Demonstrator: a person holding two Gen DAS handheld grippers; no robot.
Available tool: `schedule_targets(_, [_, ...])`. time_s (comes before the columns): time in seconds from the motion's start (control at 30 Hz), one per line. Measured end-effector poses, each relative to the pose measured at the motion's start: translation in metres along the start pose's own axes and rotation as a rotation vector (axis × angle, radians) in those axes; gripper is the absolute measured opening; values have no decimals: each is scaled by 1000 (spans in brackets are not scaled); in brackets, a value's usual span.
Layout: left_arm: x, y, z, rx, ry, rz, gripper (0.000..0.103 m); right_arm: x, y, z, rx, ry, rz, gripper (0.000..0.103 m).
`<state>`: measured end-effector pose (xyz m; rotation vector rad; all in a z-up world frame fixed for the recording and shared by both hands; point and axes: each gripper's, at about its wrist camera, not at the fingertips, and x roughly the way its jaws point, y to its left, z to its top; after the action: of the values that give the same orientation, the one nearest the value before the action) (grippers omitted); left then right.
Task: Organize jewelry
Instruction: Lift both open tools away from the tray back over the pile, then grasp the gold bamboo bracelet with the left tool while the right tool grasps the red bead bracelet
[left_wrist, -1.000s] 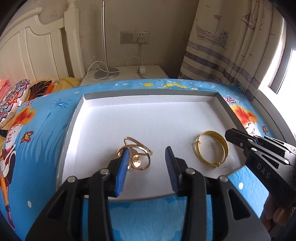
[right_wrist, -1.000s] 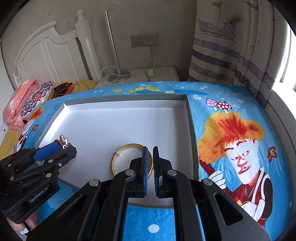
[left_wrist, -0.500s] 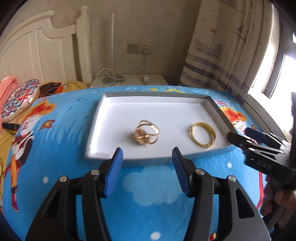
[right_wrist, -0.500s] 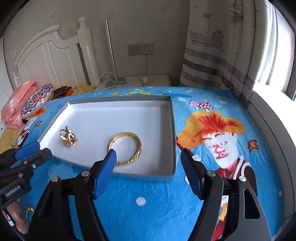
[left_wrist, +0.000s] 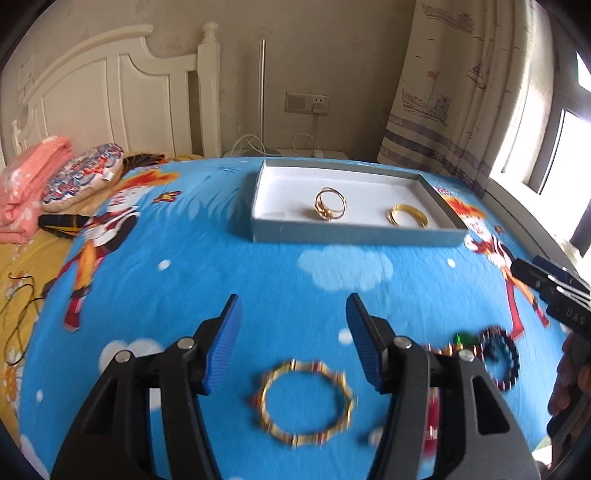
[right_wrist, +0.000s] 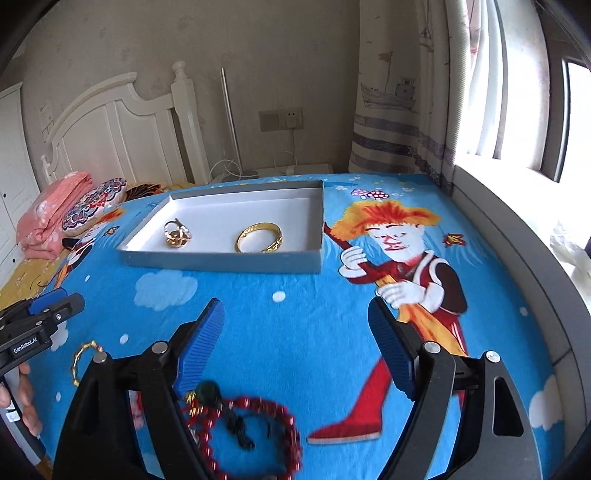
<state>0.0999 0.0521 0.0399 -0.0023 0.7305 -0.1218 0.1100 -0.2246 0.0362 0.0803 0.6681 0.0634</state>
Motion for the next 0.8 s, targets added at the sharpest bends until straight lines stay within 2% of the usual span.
schedule_targets(0.17, [-31, -9, -30, 36, -9, 24, 56, -31, 0, -21, -11, -34, -4, 78])
schedule_targets(0.27, [-39, -14, -47, 38, 2, 1, 55, -45, 0, -37, -23, -40, -16, 79])
schedule_targets(0.47, [-38, -23, -67, 53, 30, -18, 36, -49, 9, -77, -73, 19, 0, 78])
schedule_targets(0.63, [-28, -22, -76, 54, 64, -45, 25, -47, 10, -84, -72, 39, 18, 78])
schedule_targets(0.8, [-22, -20, -77, 46, 71, -51, 24, -45, 12, -85, -89, 36, 28, 78])
